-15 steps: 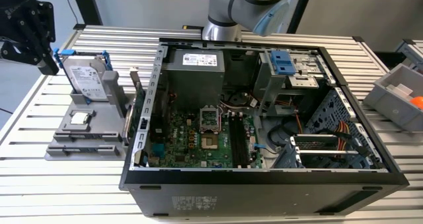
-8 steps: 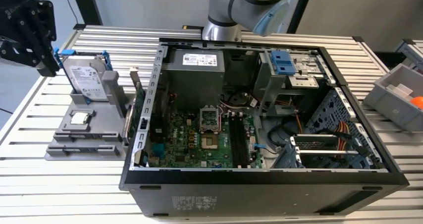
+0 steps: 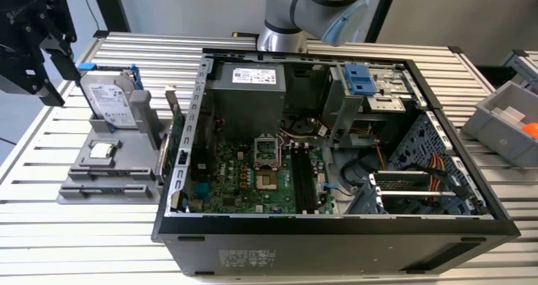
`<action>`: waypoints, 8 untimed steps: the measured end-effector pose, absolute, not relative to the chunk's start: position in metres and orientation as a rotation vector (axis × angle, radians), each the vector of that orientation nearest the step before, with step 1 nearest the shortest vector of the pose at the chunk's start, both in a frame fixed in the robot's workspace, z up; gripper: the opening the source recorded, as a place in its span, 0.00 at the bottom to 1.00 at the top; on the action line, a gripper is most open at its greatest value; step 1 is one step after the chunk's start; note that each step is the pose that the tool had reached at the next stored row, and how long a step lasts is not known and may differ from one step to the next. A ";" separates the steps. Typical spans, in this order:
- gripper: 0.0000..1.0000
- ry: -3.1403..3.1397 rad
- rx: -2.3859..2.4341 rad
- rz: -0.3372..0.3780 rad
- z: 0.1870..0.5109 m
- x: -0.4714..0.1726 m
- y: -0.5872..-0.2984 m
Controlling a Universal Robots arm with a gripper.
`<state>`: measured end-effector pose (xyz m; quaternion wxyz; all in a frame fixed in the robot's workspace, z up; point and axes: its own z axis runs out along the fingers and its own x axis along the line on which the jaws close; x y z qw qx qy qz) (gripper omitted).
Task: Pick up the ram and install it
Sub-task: 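Pick up the ram and move it above insertion slot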
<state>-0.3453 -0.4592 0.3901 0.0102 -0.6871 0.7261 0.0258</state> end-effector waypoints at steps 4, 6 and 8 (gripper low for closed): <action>1.00 2.266 -2.145 0.080 0.390 -0.345 -0.459; 1.00 2.264 -2.146 0.079 0.389 -0.345 -0.459; 1.00 2.259 -2.150 0.078 0.387 -0.345 -0.459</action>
